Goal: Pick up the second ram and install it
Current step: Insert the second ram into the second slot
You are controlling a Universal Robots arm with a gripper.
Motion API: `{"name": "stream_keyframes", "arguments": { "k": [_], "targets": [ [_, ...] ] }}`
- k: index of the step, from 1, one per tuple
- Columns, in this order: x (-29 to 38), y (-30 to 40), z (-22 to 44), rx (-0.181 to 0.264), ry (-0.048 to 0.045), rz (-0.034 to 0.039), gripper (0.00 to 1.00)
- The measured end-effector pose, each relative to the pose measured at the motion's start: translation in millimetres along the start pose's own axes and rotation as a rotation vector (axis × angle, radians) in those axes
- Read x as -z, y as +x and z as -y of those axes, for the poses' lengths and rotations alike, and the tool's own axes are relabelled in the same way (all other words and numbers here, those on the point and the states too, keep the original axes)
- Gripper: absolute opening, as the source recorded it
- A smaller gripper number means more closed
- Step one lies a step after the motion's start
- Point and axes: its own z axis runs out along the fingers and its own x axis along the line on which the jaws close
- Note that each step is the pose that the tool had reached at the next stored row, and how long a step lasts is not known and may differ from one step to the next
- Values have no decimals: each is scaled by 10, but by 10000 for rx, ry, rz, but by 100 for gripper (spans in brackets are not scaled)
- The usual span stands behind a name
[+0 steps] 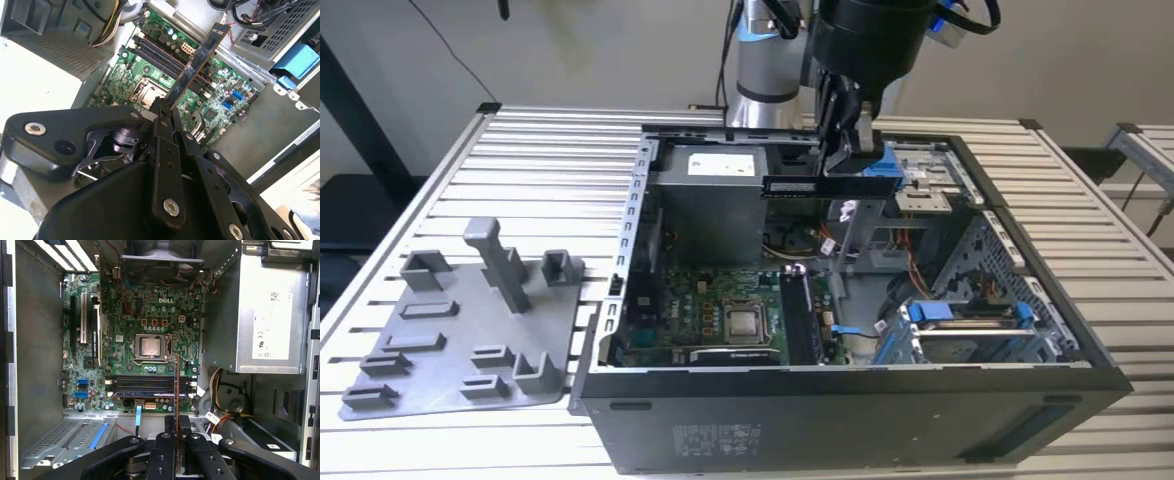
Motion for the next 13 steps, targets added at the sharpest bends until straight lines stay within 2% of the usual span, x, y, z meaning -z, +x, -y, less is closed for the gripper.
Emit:
{"name": "stream_keyframes", "arguments": {
  "k": [7, 13],
  "targets": [
    [0, 0, 1, -43, 3, 1, 14],
    [-1, -1, 1, -814, 42, 7, 14]
  ]
}}
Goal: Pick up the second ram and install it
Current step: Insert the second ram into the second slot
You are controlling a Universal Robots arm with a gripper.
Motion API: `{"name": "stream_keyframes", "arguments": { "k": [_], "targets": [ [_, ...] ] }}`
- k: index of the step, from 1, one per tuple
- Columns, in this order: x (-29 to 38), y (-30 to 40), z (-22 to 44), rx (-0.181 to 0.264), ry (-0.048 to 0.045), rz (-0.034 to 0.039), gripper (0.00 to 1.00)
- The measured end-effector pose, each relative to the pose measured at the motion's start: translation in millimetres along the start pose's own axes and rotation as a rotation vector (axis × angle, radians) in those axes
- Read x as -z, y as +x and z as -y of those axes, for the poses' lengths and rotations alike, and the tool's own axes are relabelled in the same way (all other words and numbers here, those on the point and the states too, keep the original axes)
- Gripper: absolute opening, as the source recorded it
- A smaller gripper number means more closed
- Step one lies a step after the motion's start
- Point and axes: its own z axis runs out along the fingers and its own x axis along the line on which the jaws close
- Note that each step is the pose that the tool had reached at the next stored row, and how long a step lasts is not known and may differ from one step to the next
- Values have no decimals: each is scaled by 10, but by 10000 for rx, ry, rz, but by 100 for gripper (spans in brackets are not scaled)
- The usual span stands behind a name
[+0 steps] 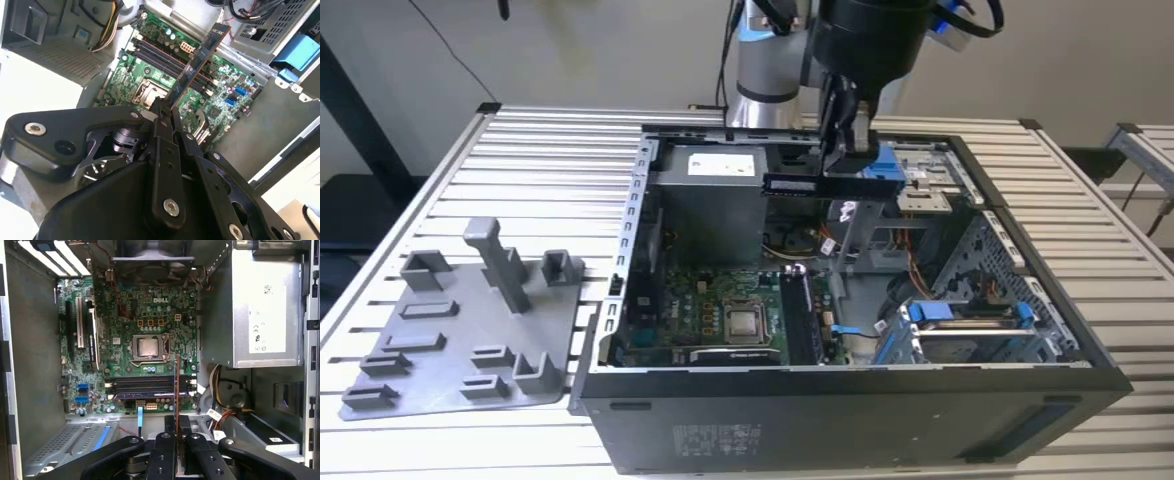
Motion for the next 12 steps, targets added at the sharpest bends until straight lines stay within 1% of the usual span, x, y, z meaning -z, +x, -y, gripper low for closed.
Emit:
{"name": "stream_keyframes", "arguments": {
  "k": [7, 12],
  "targets": [
    [0, 0, 0, -591, 31, 5, 14],
    [0, 1, 0, -1266, 66, 10, 14]
  ]
}}
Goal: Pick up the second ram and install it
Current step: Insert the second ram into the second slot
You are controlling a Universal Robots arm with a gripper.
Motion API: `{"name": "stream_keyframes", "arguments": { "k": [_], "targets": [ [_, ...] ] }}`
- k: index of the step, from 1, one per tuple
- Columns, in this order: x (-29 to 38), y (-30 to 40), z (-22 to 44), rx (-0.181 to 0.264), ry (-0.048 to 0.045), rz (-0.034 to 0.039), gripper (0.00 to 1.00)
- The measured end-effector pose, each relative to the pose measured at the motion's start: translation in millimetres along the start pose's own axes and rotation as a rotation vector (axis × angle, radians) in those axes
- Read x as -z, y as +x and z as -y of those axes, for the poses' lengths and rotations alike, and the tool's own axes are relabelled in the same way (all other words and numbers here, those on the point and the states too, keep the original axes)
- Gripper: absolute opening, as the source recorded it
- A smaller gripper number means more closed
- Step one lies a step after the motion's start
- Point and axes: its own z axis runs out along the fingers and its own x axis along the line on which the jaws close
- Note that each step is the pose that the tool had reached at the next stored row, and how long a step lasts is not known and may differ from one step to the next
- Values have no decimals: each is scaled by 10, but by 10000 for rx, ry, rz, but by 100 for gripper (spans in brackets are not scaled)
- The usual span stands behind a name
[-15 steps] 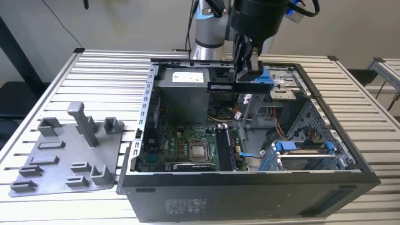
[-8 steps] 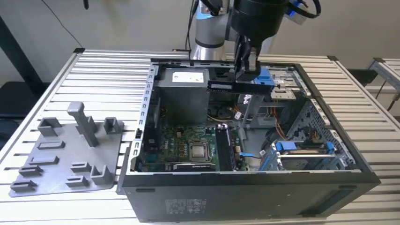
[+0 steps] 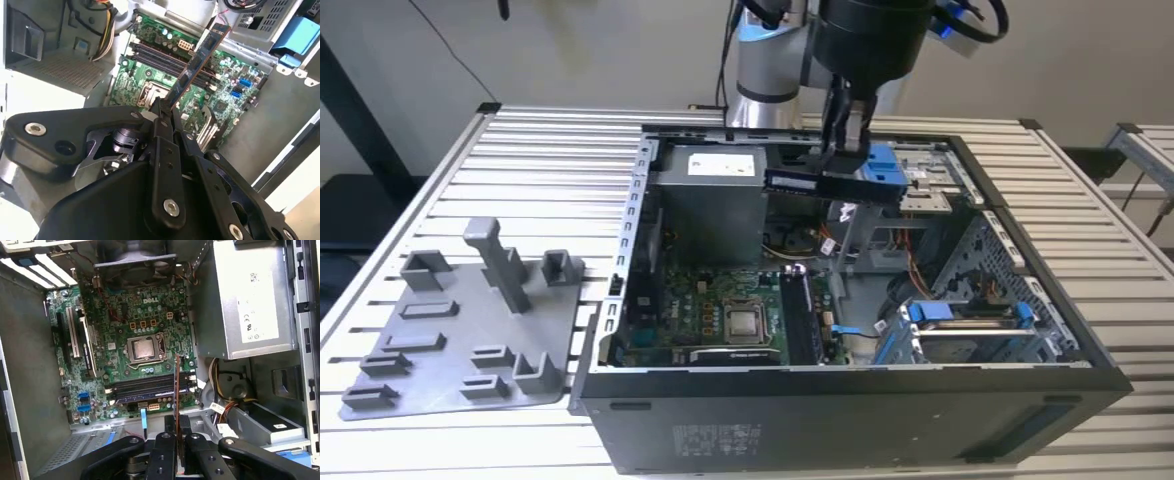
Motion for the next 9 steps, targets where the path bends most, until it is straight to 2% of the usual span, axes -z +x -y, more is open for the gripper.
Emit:
{"name": "stream_keyframes", "arguments": {
  "k": [5, 9],
  "targets": [
    [0, 0, 0, -676, 34, 5, 14],
    [1, 0, 0, -899, 46, 5, 14]
  ]
}}
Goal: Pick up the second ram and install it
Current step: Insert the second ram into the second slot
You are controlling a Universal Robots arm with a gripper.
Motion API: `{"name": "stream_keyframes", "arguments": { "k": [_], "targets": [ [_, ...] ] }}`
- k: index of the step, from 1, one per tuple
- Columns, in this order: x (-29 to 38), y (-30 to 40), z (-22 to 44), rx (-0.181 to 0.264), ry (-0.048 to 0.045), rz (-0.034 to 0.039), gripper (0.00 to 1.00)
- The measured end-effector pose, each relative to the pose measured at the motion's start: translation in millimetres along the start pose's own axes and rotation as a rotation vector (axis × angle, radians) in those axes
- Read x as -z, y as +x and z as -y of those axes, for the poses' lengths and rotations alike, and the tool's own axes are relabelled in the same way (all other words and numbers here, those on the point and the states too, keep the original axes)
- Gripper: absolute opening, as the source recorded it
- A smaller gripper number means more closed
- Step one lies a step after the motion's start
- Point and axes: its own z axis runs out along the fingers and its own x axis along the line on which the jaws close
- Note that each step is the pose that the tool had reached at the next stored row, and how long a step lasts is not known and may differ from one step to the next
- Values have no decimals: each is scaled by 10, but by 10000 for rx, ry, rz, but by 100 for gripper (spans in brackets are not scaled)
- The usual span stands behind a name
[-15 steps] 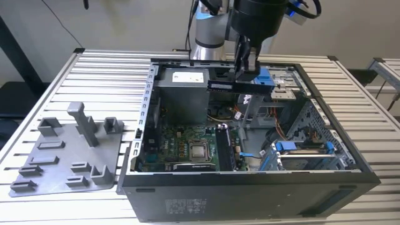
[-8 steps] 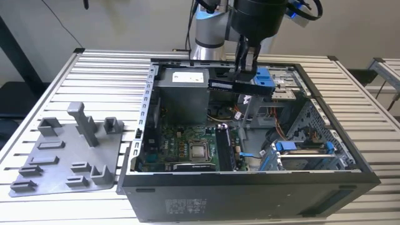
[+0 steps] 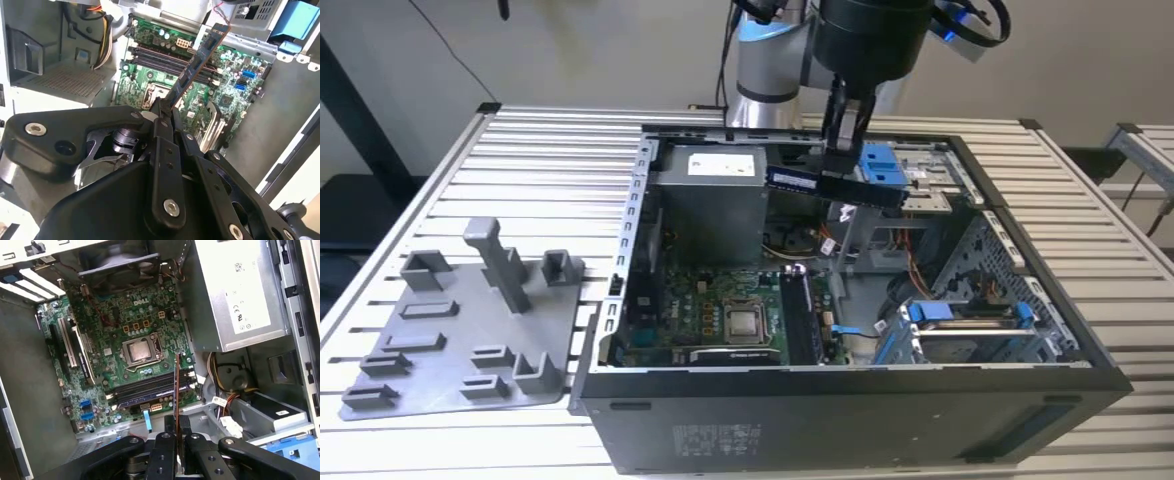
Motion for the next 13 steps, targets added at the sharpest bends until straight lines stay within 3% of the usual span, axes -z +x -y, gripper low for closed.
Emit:
{"name": "stream_keyframes", "arguments": {
  "k": [5, 13],
  "targets": [
    [-1, 2, 0, -71, 4, 2, 14],
    [-2, 5, -7, -845, 43, 9, 14]
  ]
}}
